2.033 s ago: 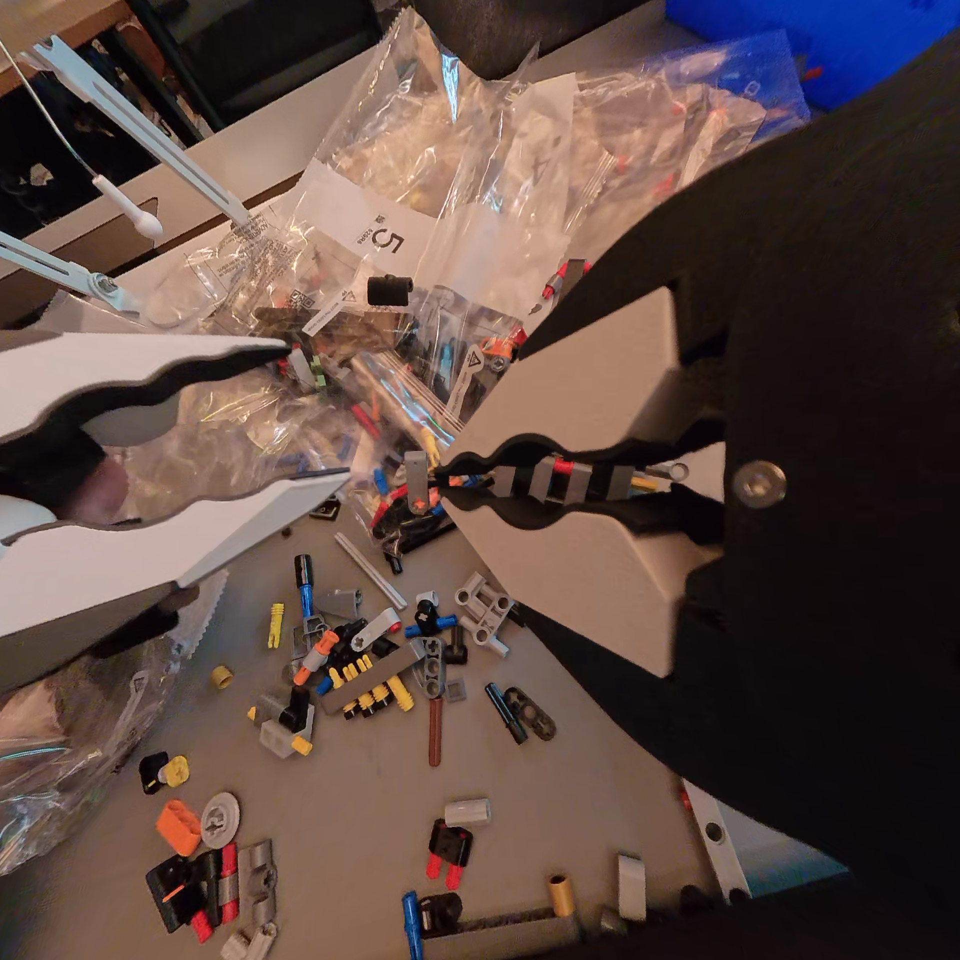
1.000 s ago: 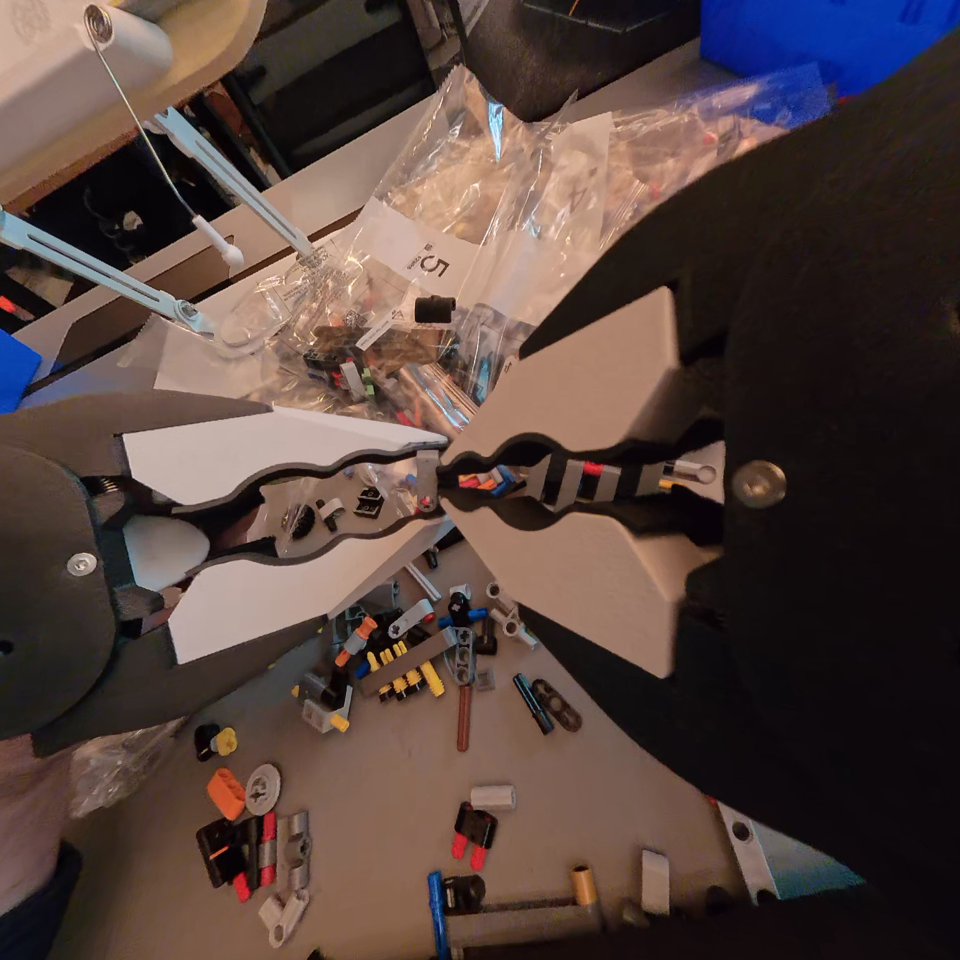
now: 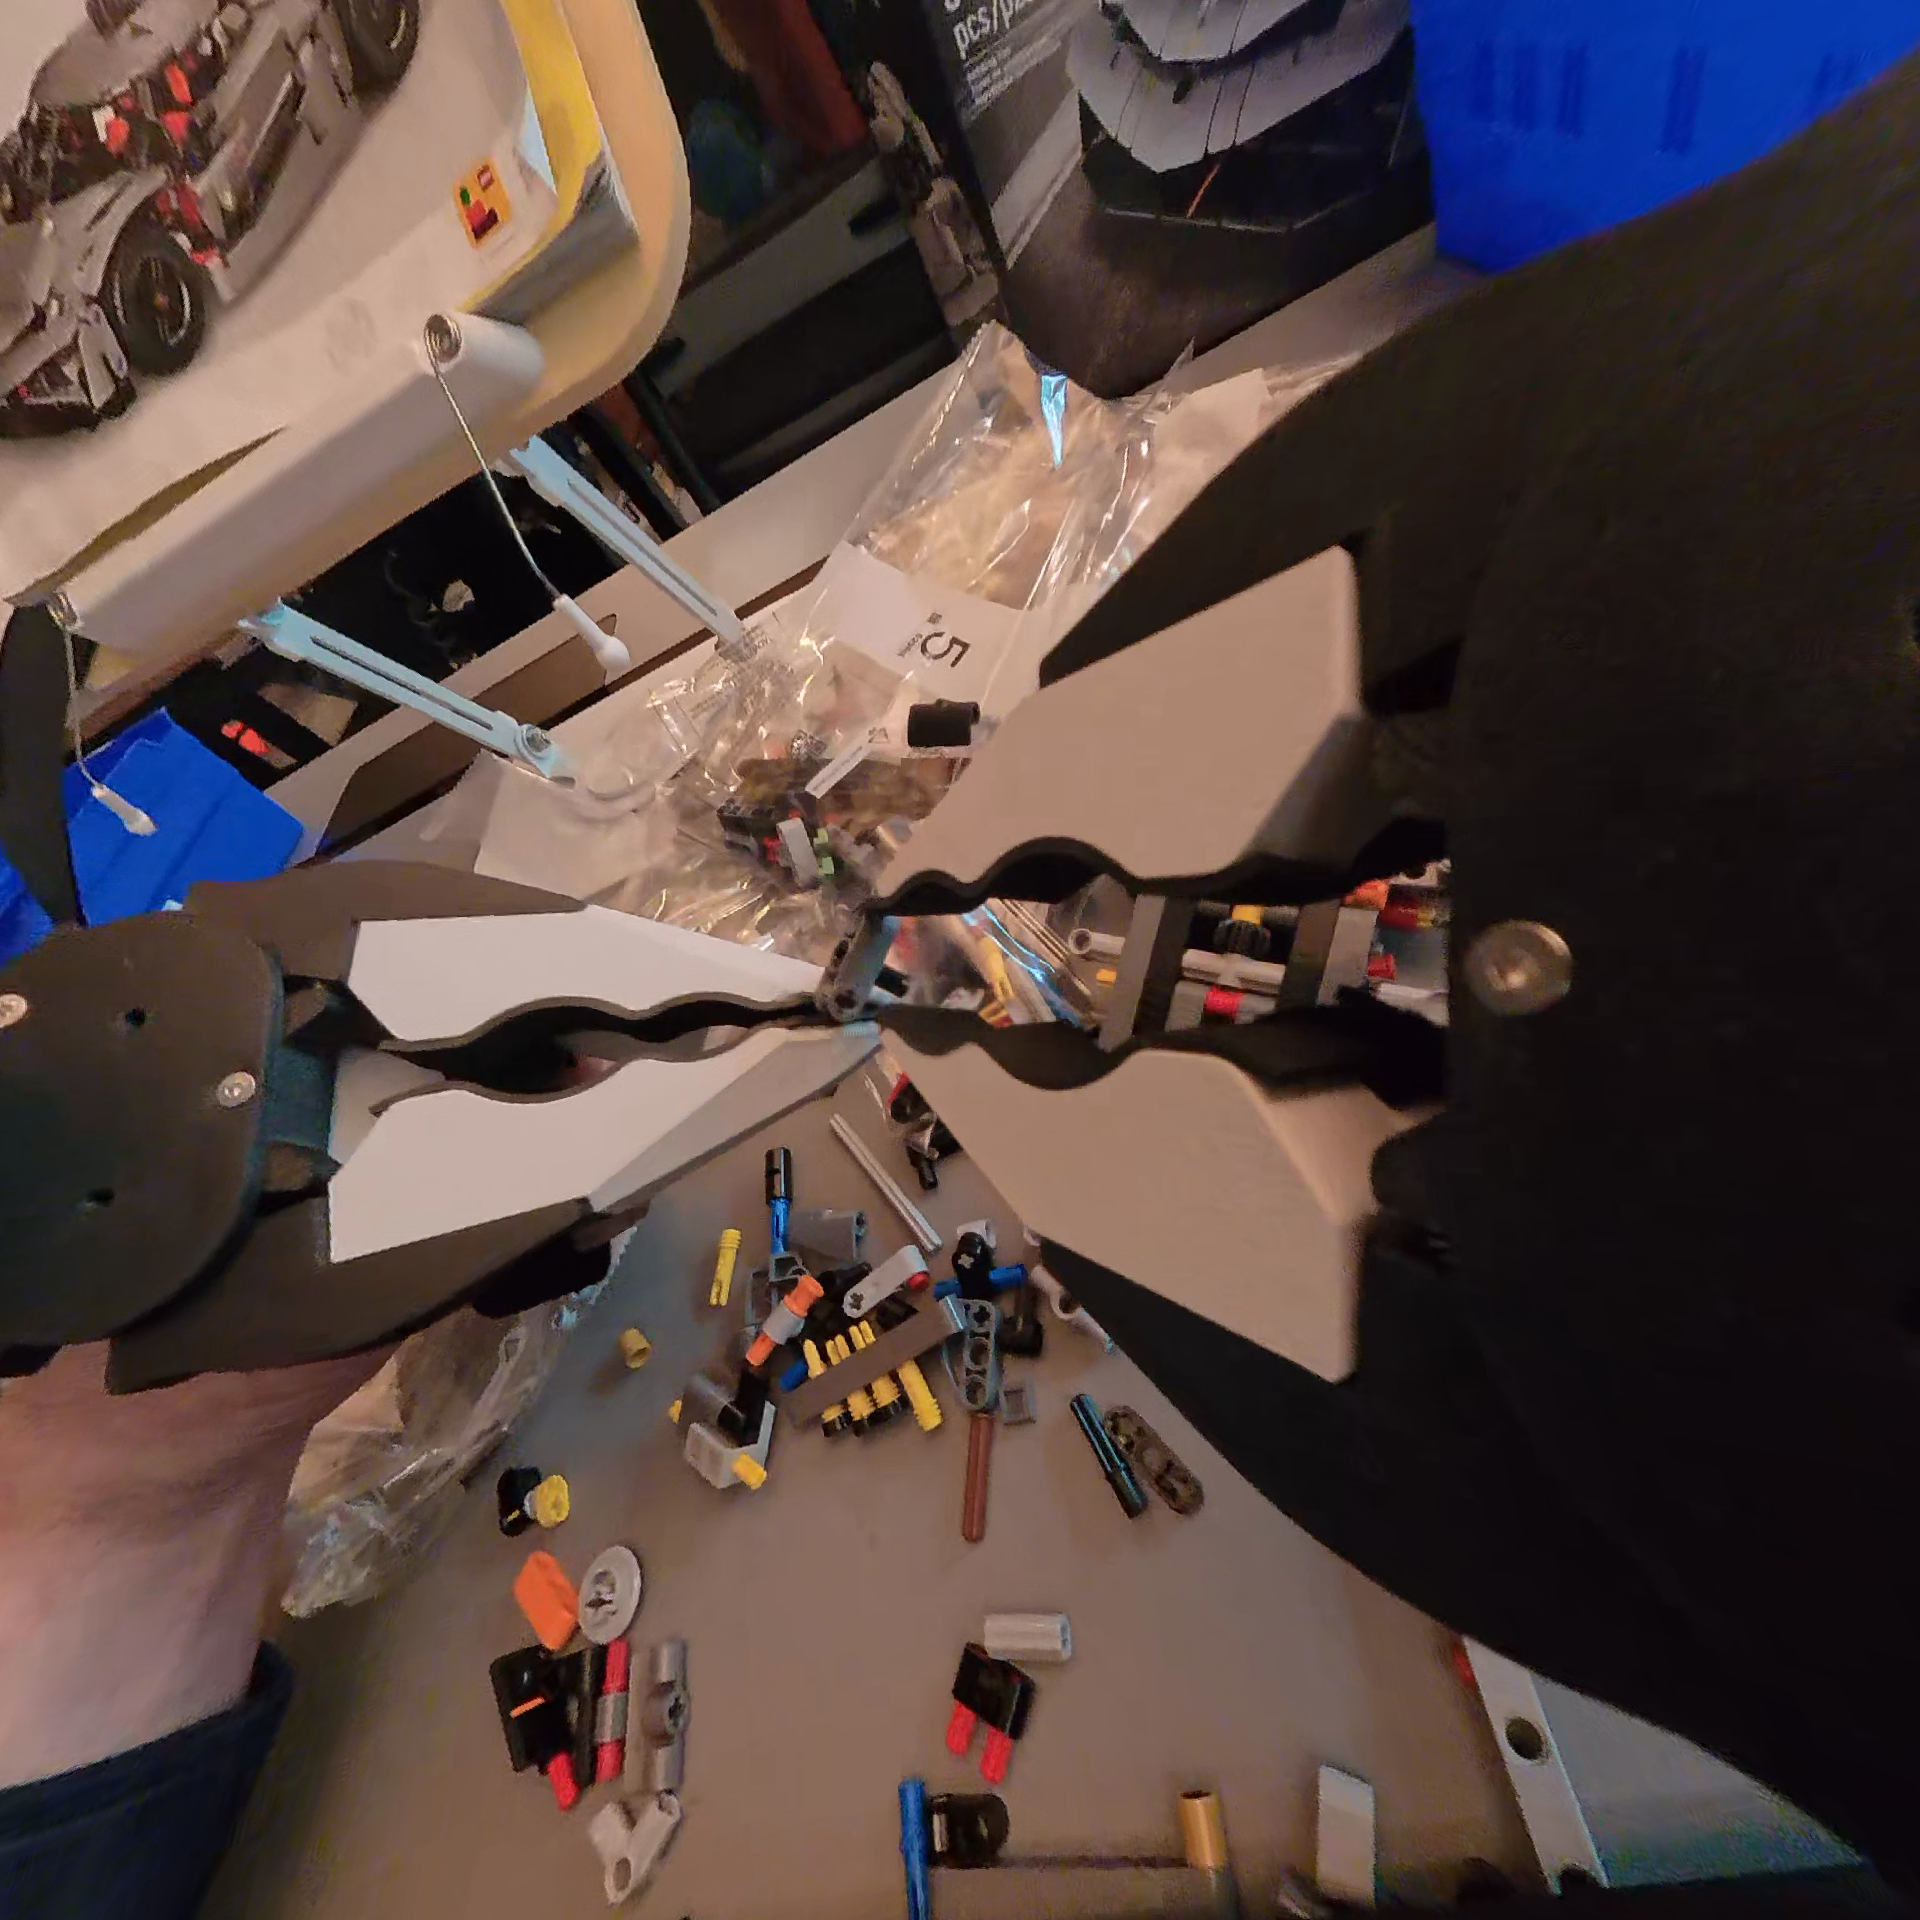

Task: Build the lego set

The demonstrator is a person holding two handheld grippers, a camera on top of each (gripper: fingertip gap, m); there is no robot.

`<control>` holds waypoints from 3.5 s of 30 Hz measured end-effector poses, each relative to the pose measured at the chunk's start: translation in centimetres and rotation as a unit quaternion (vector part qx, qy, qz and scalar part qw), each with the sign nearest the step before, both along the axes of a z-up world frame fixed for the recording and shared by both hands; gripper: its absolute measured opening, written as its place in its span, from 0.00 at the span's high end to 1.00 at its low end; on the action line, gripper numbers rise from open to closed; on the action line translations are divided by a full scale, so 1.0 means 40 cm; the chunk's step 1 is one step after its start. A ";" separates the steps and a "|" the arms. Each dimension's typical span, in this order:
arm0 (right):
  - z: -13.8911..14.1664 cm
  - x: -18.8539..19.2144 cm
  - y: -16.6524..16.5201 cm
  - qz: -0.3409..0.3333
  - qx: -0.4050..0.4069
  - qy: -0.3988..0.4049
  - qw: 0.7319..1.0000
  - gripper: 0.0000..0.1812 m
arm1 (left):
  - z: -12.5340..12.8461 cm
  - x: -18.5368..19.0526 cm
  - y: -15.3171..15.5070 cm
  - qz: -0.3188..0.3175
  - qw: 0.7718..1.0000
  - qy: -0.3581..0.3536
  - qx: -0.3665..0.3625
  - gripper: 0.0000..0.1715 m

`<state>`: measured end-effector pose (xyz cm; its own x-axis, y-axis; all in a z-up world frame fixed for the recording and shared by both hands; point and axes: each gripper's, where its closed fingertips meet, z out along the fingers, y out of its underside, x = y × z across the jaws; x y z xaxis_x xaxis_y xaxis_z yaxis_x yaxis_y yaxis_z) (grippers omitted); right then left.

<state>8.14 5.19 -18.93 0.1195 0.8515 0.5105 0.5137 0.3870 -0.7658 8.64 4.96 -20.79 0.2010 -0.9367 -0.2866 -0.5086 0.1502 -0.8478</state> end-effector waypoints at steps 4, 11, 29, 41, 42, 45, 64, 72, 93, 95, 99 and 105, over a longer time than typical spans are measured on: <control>-0.004 -0.001 0.002 -0.003 -0.001 -0.004 1.000 0.92 | 0.001 0.000 -0.004 -0.004 1.000 0.000 0.000 1.00; -0.021 0.002 0.004 -0.007 -0.047 -0.009 0.999 0.97 | 0.006 0.012 -0.009 -0.008 1.000 -0.005 0.004 1.00; -0.084 0.028 0.018 -0.018 -0.079 -0.065 0.995 1.00 | -0.134 0.009 -0.078 -0.051 0.987 0.136 -0.071 0.82; -0.090 0.025 0.015 -0.015 -0.074 -0.072 0.995 1.00 | -0.174 -0.024 -0.085 -0.041 0.976 0.191 -0.096 0.86; -0.090 0.025 0.014 -0.014 -0.075 -0.071 0.995 1.00 | -0.173 -0.025 -0.082 -0.038 0.976 0.190 -0.097 0.86; -0.091 0.023 0.011 -0.010 -0.073 -0.073 0.995 1.00 | -0.174 -0.030 -0.074 -0.030 0.976 0.192 -0.094 0.90; -0.103 0.011 -0.018 0.020 -0.082 -0.078 0.993 0.99 | -0.111 -0.013 -0.067 -0.039 0.988 0.136 -0.054 0.97; -0.086 -0.001 -0.044 0.046 -0.063 -0.064 0.995 0.97 | -0.063 -0.007 -0.069 -0.047 0.994 0.062 -0.078 0.97; -0.067 0.010 -0.021 0.025 -0.033 -0.056 0.998 0.94 | -0.007 -0.003 -0.059 -0.051 0.993 -0.027 -0.103 0.97; -0.056 0.008 -0.022 0.026 -0.025 -0.048 0.998 0.94 | 0.009 -0.003 -0.060 -0.053 0.992 -0.040 -0.104 0.97; -0.041 -0.002 -0.031 0.033 0.003 -0.038 0.999 0.93 | 0.012 0.002 -0.066 -0.060 0.991 -0.050 -0.113 0.97; -0.026 -0.007 -0.031 0.028 0.057 -0.042 0.997 0.95 | 0.022 0.000 -0.064 -0.062 0.987 -0.070 -0.131 0.97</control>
